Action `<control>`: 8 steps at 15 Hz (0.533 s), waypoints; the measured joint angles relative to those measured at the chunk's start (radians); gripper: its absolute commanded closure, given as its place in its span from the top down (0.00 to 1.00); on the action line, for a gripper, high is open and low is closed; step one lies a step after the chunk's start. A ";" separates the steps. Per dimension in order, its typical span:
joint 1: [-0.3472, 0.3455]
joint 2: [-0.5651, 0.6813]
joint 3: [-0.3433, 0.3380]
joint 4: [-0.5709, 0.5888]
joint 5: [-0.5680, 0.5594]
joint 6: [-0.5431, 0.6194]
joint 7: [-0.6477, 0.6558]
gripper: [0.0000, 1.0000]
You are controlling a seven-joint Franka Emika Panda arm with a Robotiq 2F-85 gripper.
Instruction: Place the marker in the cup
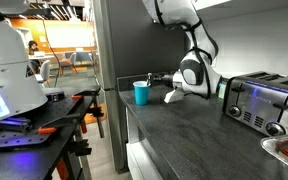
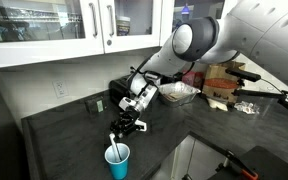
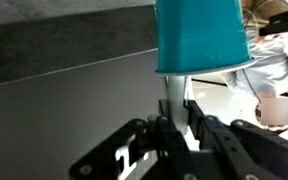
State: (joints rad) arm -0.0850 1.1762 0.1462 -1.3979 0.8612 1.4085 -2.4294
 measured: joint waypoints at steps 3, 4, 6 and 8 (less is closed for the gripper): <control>0.000 0.008 0.000 0.014 -0.009 0.000 0.005 0.70; 0.000 0.008 0.000 0.017 -0.010 0.001 0.006 0.79; 0.000 0.008 0.001 0.022 -0.011 0.003 0.006 0.94; 0.000 0.008 0.001 0.026 -0.011 0.004 0.006 1.00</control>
State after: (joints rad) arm -0.0850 1.1845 0.1473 -1.3716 0.8503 1.4129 -2.4236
